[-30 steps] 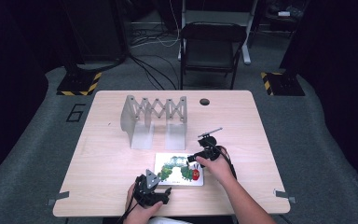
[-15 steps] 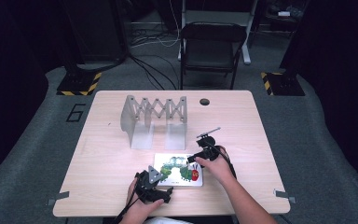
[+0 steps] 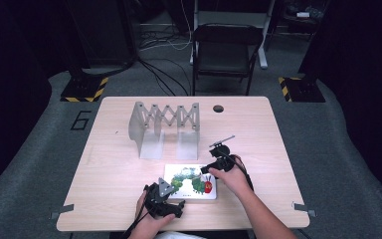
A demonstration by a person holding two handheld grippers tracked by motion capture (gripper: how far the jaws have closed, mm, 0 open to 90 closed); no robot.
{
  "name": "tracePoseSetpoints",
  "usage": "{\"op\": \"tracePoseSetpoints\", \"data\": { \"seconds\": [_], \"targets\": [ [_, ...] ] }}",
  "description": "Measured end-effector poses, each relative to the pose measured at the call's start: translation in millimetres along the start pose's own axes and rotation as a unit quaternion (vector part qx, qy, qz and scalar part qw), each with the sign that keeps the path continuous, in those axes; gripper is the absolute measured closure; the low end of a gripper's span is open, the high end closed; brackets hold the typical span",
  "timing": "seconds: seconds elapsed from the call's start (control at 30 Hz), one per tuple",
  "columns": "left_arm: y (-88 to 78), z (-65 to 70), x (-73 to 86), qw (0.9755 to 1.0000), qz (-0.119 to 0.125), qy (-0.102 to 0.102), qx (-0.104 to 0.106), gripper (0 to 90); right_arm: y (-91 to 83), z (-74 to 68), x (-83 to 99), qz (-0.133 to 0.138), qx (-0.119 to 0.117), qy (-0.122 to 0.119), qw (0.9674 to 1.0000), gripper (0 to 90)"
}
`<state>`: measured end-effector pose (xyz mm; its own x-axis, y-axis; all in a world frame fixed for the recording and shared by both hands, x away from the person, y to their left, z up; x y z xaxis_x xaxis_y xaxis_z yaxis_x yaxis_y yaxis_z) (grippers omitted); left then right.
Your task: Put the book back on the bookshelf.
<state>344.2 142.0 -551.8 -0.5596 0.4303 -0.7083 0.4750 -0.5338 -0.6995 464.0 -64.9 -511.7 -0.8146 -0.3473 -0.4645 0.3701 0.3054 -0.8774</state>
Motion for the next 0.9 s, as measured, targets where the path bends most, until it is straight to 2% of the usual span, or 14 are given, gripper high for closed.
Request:
{"op": "tracePoseSetpoints", "data": {
  "seconds": [0.07, 0.1, 0.13, 0.2, 0.37, 0.5, 0.6, 0.77, 0.9],
  "targets": [
    [-0.1, -0.1, 0.1, 1.0, 0.0, 0.001, 0.0, 0.0, -3.4, -0.3, -1.3, 0.008, -0.001, 0.002, 1.0, 35.3],
    [-0.1, -0.1, 0.1, 1.0, -0.001, 0.0, -0.001, 0.0, -6.2, 0.0, -1.7, 0.004, -0.004, 0.002, 1.0, 35.3],
    [0.1, -0.1, 0.0, 1.0, 0.001, 0.0, -0.003, 0.0, -6.8, 1.0, -1.8, 0.013, -0.003, -0.006, 0.9999, 35.6],
    [0.5, 0.6, 0.1, 1.0, 0.002, -0.005, -0.002, 0.0, -9.9, -0.5, -2.5, 0.014, -0.003, -0.003, 0.9999, 35.6],
    [0.1, 0.1, 0.1, 1.0, 0.0, -0.001, -0.005, 0.0, -16.7, -2.4, -4.6, 0.018, -0.003, -0.007, 0.9998, 35.6],
    [0.9, 0.2, -1.1, 0.9999, 0.002, -0.009, -0.013, 0.0, -22.0, -4.6, -5.9, 0.024, -0.001, -0.008, 0.9997, 35.8],
    [1.1, 0.2, -1.4, 0.9999, 0.003, -0.012, -0.012, 0.1, -25.2, -5.6, -6.5, 0.027, -0.002, -0.008, 0.9996, 35.9],
    [0.3, -0.5, -4.0, 0.9996, -0.001, -0.028, -0.008, 0.1, -25.5, -5.9, -5.7, 0.026, -0.001, -0.008, 0.9996, 36.0],
    [0.3, -0.1, -4.6, 0.9995, -0.003, -0.03, -0.01, 0.1, -28.2, -5.6, -6.6, 0.031, -0.006, -0.003, 0.9995, 36.4]
  ]
}}
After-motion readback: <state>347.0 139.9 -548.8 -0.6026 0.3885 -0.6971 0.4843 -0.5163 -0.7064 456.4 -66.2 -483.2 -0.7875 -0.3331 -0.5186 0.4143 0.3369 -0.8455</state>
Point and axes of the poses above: each handheld gripper's, and its own axes: y roughly forward along the jaws, x roughly out of its underside, z roughly to its right, the point moved 3 cm from there along y, roughly forward along the jaws, and after that the axes turned 9 degrees about x, right-handed, at the moved point
